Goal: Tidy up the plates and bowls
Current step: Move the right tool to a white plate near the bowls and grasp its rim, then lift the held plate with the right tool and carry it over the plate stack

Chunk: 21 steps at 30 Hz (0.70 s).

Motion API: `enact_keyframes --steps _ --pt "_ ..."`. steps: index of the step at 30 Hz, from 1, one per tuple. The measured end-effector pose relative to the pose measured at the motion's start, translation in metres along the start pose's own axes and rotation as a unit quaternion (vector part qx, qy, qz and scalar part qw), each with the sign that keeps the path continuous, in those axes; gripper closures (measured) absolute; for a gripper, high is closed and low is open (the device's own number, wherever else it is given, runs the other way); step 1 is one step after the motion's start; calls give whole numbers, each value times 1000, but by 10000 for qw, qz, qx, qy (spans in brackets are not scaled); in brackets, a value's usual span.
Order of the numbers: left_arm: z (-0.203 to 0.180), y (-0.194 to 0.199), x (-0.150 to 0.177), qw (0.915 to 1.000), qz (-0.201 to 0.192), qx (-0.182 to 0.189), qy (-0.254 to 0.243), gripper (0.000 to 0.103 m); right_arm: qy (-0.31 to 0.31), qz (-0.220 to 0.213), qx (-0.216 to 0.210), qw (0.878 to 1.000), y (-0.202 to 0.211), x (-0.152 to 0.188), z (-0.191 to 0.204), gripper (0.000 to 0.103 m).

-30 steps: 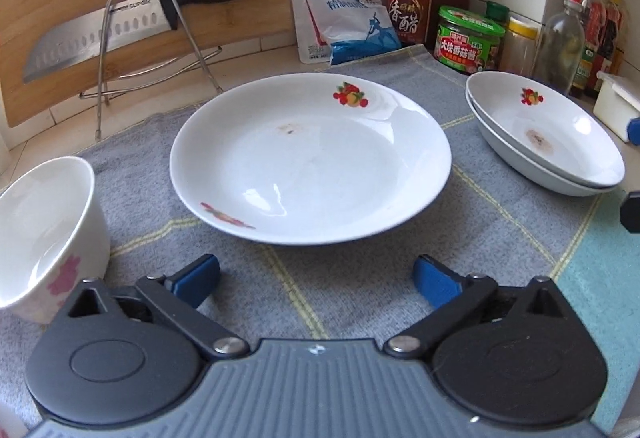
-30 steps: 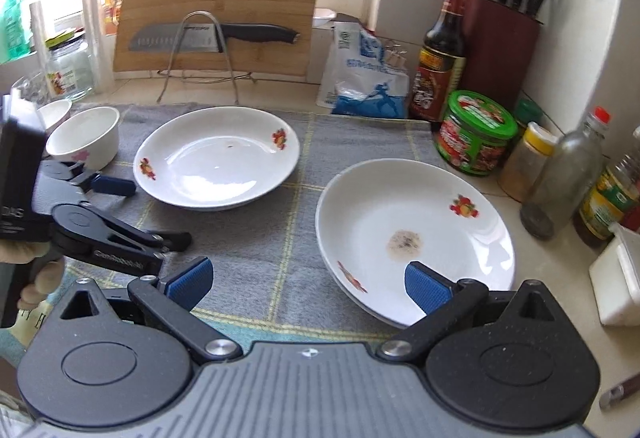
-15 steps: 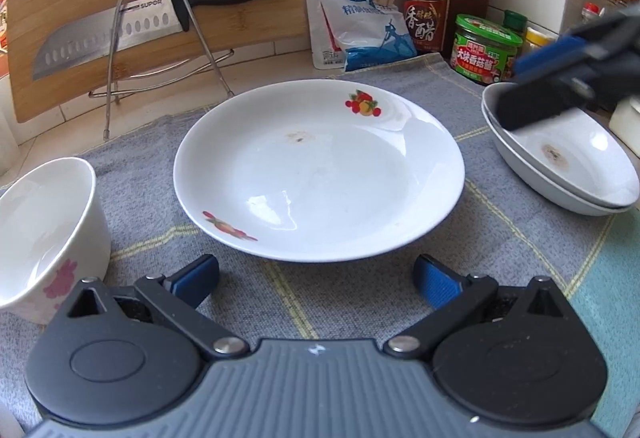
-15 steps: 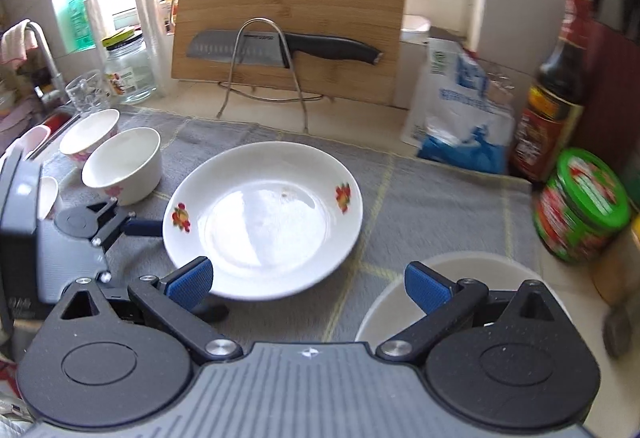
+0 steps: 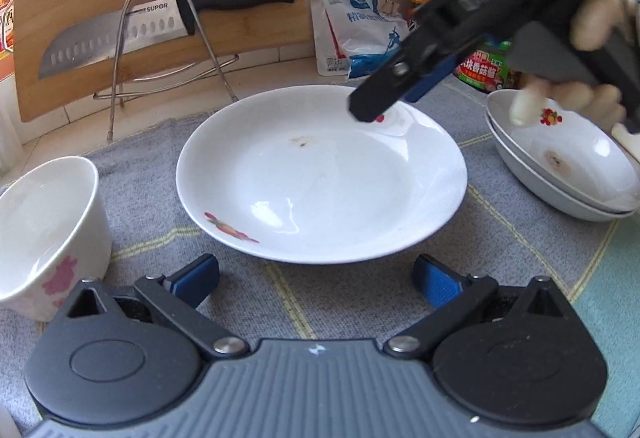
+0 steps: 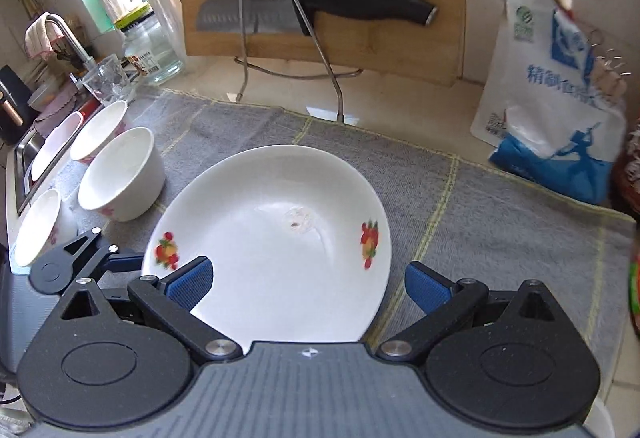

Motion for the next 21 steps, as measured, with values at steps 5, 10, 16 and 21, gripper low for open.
enact_keyframes --steps 5,10,16,21 --pt "0 0 0 10000 -36 -26 3 0 207 189 -156 9995 -21 -12 -2 0" --pt "0 -2 -3 9999 -10 -98 72 0 438 354 -410 9976 -34 -18 2 0" --pt "2 -4 -5 10000 29 -61 57 0 481 515 -754 9947 -42 -24 3 0" --pt "1 -6 -7 10000 33 -29 -8 0 551 589 -915 9925 -44 -29 3 0"
Point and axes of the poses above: each gripper's, at about its wrist camera, not at the fingertips, and y roughly against the way its jaws point, z to its left, x to its underside, the point moved 6 cm from there along -y, roughly the way its jaws point, and after that the axes turned 9 degrees about x, right-handed, at the moved point
